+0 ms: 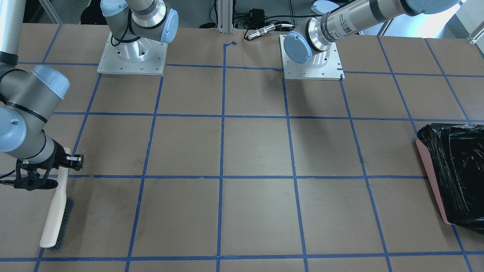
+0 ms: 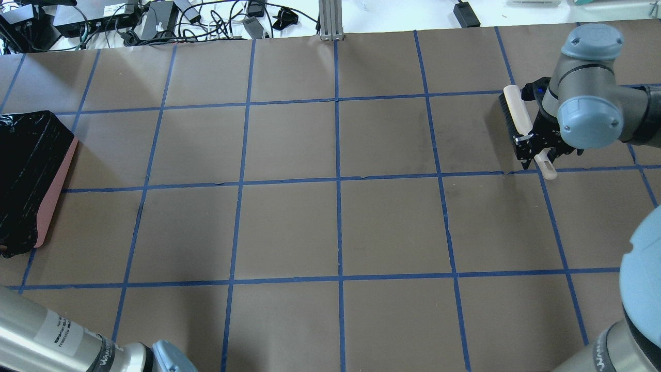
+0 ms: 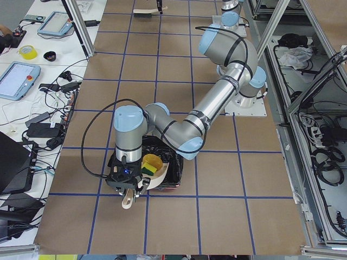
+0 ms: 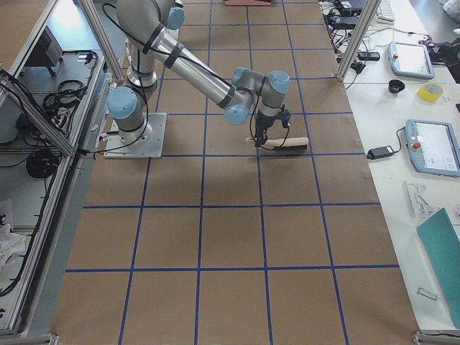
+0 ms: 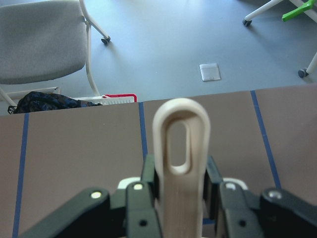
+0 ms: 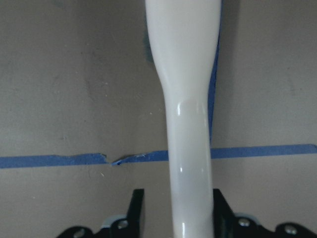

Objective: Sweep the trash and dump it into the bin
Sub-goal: 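Tilt the dustpan over the bin with the left gripper to dump the trash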

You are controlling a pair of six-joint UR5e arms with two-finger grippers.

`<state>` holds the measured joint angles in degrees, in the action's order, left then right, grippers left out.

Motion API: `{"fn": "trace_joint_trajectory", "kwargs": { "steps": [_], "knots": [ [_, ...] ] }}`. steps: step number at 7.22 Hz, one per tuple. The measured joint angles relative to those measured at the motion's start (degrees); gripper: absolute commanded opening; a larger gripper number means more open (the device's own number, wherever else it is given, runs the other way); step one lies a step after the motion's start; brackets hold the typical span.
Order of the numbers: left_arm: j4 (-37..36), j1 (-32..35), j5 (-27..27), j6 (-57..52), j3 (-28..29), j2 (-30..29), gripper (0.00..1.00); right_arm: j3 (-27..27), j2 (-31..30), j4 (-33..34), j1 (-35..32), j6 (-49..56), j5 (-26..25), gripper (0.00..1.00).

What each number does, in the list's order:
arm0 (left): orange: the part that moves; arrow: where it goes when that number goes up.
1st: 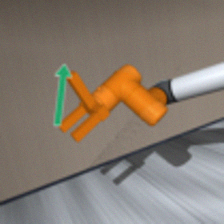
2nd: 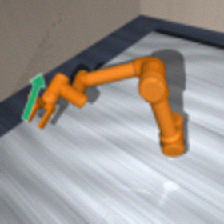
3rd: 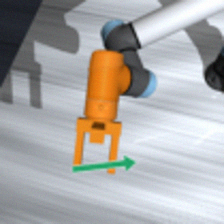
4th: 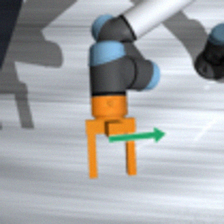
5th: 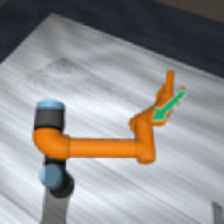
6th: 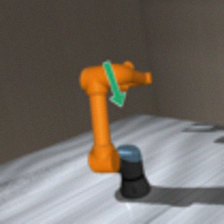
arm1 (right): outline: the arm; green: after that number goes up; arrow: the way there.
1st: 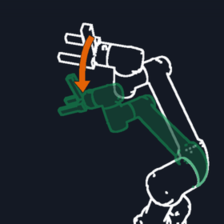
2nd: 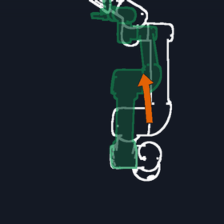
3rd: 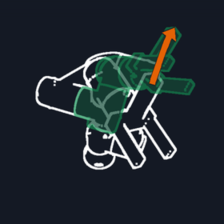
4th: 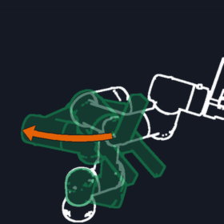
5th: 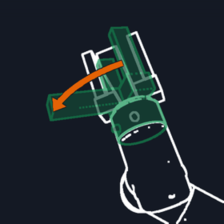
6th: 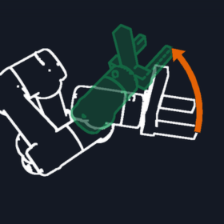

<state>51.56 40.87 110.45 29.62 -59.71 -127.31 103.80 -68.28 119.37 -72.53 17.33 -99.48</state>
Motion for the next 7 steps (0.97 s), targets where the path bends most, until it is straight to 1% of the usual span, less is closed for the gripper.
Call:
{"fn": "trace_joint_trajectory", "kwargs": {
  "steps": [2, 3, 4, 5, 6, 7],
  "knots": [
    [-5.5, 2.9, 5.5, 1.3, -4.3, 1.9, 0.0, 0.0, -0.4, 0.0, 0.0, 0.0, 0.0, 0.91],
    [-7.4, 4.1, 8.3, 1.1, -5.3, 2.4, 0.0, -0.1, -1.0, -0.1, 0.0, 0.0, 0.1, 0.99],
    [-9.2, 5.4, 10.5, 1.0, -5.8, 2.8, 0.0, -0.3, -1.9, -0.1, 0.0, -0.1, 0.1, 1.0],
    [-10.5, 6.0, 11.4, 0.7, -6.0, 3.1, 0.0, -0.4, -3.1, -0.1, -0.1, -0.1, -0.2, 1.0],
    [-10.2, 6.3, 11.3, -0.2, -5.7, 3.4, 0.0, -0.5, -4.9, -0.2, -0.1, -0.1, -0.3, 1.0],
    [-7.5, 6.4, 10.2, -1.0, -4.2, 3.5, 0.0, -0.6, -6.8, -0.4, -0.2, -0.1, -0.1, 1.0]
  ]
}}
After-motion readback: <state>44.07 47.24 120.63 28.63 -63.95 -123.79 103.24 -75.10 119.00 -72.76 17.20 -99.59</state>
